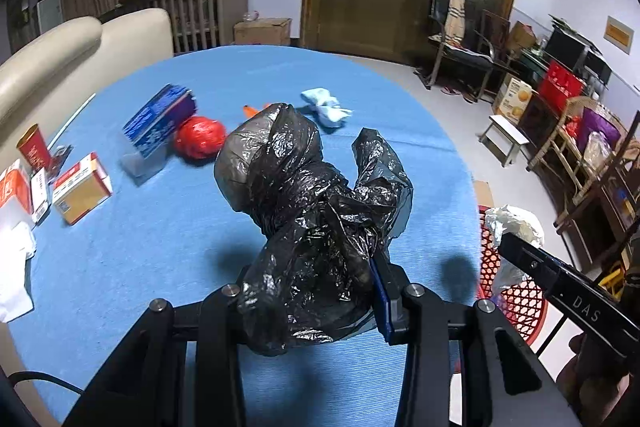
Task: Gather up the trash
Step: 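Carry the black bag and white tissue over the red wastebasket with both tools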
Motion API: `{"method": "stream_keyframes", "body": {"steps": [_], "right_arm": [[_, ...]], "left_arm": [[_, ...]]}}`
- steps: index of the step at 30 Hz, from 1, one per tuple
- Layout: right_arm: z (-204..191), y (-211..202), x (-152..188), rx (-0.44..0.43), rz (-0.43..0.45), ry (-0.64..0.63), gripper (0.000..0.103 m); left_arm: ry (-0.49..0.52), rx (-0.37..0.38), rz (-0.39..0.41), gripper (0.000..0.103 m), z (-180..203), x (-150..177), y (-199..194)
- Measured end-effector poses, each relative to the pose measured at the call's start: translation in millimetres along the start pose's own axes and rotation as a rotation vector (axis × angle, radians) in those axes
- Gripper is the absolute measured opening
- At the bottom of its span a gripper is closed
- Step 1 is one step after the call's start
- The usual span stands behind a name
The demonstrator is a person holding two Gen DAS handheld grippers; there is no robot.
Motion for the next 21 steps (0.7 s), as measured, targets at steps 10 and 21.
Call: {"method": "stream_keyframes", "body": {"steps": [10,21], "right_arm": [[79,-7,-3,0.121,0.012,0.094,0.042],[132,2,4,0.204,-0.02,0.14,0.042]], "left_arm": [[0.072,0.052,-0.025,0.042,41,-1,16],[0.15,0.105,-0.057,0.042,82,-1,31]]}}
Point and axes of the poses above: each gripper's, at about its wrist camera, not at the fingertips, and y roughly the way its jaws point, z to its right, x to its underside, the point moved 8 cm from there along y, roughly the way its jaws point, and after that the axes turned 10 degrees about x, right-handed, at the moved point
